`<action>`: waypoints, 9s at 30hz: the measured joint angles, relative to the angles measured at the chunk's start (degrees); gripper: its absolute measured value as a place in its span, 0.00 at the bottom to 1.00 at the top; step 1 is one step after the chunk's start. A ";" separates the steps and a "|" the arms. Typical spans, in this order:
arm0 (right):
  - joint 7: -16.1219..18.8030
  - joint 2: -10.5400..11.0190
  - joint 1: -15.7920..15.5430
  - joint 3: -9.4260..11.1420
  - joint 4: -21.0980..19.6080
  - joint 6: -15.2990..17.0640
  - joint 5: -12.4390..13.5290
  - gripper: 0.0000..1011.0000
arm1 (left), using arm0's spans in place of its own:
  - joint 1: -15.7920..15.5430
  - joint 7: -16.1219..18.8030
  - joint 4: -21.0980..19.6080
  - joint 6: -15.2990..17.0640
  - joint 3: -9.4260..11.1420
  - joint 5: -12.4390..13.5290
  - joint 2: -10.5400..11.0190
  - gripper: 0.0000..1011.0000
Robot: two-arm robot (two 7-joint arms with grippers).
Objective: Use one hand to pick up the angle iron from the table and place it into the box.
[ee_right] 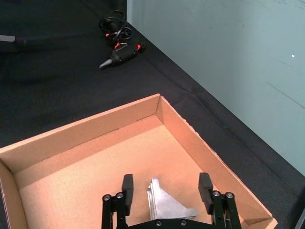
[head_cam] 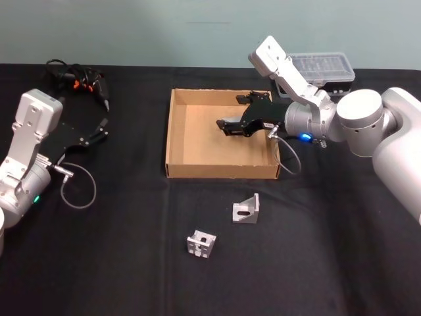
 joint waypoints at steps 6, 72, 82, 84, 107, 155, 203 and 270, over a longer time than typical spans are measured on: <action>-0.12 0.03 -0.03 0.03 -0.08 0.09 0.03 0.99 | 0.00 0.00 0.00 0.00 0.00 0.00 0.00 1.00; 17.89 20.37 -15.57 -4.49 -27.53 2.15 11.53 0.99 | 0.00 0.00 0.00 0.00 0.00 0.00 0.00 1.00; 17.31 19.90 -14.32 -6.17 -26.28 2.42 10.97 0.99 | 0.00 0.00 0.00 0.00 0.00 0.00 0.00 1.00; 17.31 19.92 -14.36 -6.11 -26.30 2.42 10.98 0.99 | 0.00 0.00 0.00 0.00 0.00 0.00 0.00 1.00; 17.29 20.06 -14.67 -5.73 -26.64 2.36 11.14 0.45 | 0.00 0.00 0.00 0.00 0.00 0.00 0.00 1.00; 6.05 6.31 -1.37 -7.56 -16.21 9.42 11.63 0.45 | 0.00 0.00 -0.01 0.00 0.00 0.00 0.00 1.00; 2.61 -0.10 1.40 -7.74 -6.63 11.95 7.01 0.96 | 0.00 0.00 0.00 0.00 0.00 0.00 0.00 1.00; 29.96 21.18 -10.11 -12.03 -31.05 -5.54 18.36 0.99 | 0.00 0.00 0.00 0.00 0.00 0.00 0.00 1.00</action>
